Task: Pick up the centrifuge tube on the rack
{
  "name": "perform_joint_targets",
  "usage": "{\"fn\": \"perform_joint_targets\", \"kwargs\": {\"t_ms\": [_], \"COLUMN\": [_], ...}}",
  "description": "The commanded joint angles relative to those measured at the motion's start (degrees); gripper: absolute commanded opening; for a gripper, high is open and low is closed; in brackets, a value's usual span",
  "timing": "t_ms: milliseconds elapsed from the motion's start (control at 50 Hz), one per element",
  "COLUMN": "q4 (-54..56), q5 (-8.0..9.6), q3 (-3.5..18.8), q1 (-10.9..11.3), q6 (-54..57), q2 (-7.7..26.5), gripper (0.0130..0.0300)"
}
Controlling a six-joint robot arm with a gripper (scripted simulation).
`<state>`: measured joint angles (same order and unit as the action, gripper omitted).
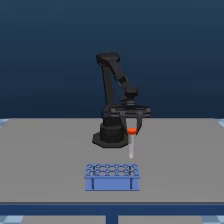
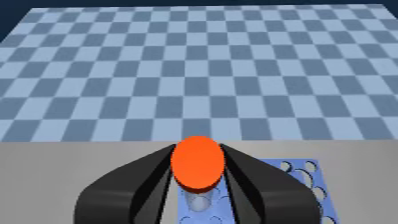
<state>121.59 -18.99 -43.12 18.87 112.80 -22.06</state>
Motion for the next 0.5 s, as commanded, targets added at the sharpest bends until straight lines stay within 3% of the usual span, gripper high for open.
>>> {"fn": "perform_joint_targets", "kwargs": {"t_ms": [20, 500], "q4": [0.92, 1.64], "q5": [-0.45, -0.61], "q3": [0.25, 0.45], "q1": [0.0, 0.0], "q6": [1.55, 2.32], "q2": [-0.13, -0.24], "gripper": [0.013, 0.013]}}
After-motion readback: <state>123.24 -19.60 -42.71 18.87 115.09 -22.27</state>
